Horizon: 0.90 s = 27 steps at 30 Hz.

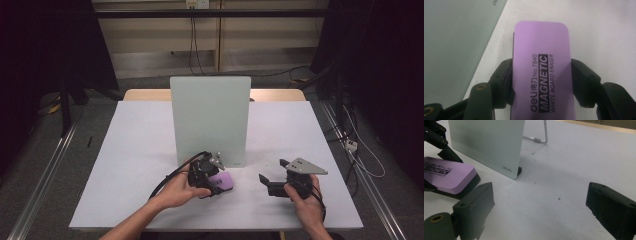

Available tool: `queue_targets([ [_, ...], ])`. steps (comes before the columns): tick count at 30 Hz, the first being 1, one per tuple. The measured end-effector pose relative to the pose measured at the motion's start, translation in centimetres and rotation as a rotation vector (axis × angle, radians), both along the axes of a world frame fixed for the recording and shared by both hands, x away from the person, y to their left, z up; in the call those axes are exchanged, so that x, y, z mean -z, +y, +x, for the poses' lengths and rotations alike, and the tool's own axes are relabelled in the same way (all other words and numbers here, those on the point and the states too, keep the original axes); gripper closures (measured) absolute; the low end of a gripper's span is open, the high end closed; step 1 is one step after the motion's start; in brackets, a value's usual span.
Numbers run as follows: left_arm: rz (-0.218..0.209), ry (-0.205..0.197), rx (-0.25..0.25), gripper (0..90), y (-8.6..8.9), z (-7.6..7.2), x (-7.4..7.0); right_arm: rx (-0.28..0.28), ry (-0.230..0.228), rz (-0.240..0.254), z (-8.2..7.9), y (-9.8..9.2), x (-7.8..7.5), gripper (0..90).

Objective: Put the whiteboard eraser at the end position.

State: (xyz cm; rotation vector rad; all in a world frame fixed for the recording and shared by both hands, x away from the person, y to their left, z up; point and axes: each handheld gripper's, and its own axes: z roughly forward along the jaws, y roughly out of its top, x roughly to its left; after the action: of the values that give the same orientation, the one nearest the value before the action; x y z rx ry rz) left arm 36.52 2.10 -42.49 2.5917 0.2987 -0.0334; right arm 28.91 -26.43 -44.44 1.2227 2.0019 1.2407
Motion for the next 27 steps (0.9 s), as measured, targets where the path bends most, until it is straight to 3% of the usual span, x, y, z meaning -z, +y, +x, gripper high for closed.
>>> queue_targets([
  [6,-0.023,0.002,-0.024,38.2,0.0,-0.1,0.4,0.0,0.0,0.0,-0.1,0.0,0.0,7.9],
  [9,-0.003,-0.028,-0.033,34.7,0.1,0.0,0.3,0.0,0.002,0.002,-0.1,0.1,0.0,7.9],
  [10,-0.029,0.009,-0.025,31.9,0.1,0.1,0.4,0.0,0.002,0.001,0.0,0.0,0.0,7.9],
  [11,-0.041,0.008,-0.037,29.6,0.2,0.1,0.3,0.0,0.003,0.001,0.0,0.0,0.0,7.9],
  [14,-0.055,-0.011,-0.041,24.9,0.4,0.1,0.2,0.001,0.003,0.004,0.0,0.1,0.0,7.9],
  [19,-0.096,-0.031,-0.099,12.1,0.8,0.1,0.0,0.0,0.0,0.002,-0.1,0.0,0.0,7.8],
  [21,-0.114,-0.053,-0.117,9.6,1.1,0.1,-0.3,0.0,0.0,0.002,-0.1,0.0,0.0,7.8],
  [22,-0.102,-0.074,-0.134,8.6,1.2,0.0,-0.7,0.002,0.001,0.001,-0.1,0.0,0.0,7.8],
  [23,-0.14,-0.059,-0.125,7.5,1.4,0.2,-0.7,0.002,0.003,0.002,-0.1,0.0,0.0,7.8],
  [27,-0.186,-0.063,-0.155,6.8,2.0,0.4,-1.2,0.007,0.004,0.001,-0.1,-0.1,0.0,7.8],
])
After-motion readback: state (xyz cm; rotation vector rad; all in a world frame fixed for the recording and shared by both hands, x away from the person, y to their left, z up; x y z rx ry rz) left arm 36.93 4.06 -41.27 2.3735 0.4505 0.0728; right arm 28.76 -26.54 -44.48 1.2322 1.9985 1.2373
